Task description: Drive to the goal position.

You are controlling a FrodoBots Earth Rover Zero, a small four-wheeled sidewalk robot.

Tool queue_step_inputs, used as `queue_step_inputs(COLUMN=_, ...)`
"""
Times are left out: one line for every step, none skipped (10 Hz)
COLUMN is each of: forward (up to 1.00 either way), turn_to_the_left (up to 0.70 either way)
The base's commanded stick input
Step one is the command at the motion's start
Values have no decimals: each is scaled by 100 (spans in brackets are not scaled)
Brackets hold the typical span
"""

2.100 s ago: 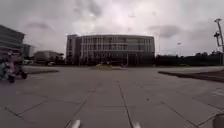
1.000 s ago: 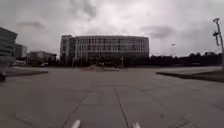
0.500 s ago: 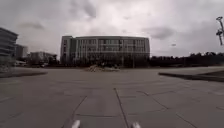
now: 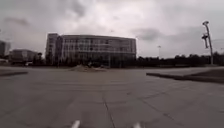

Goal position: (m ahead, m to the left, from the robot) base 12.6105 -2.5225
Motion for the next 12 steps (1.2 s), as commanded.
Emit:
queue_step_inputs(forward=70, turn_to_the_left=-3)
queue_step_inputs(forward=70, turn_to_the_left=-18)
queue_step_inputs(forward=70, turn_to_the_left=-34)
queue_step_inputs(forward=70, turn_to_the_left=-8)
queue_step_inputs(forward=70, turn_to_the_left=0)
queue_step_inputs(forward=70, turn_to_the_left=0)
queue_step_inputs(forward=70, turn_to_the_left=0)
queue_step_inputs(forward=70, turn_to_the_left=0)
queue_step_inputs(forward=70, turn_to_the_left=0)
queue_step_inputs(forward=70, turn_to_the_left=0)
queue_step_inputs(forward=70, turn_to_the_left=0)
queue_step_inputs(forward=70, turn_to_the_left=0)
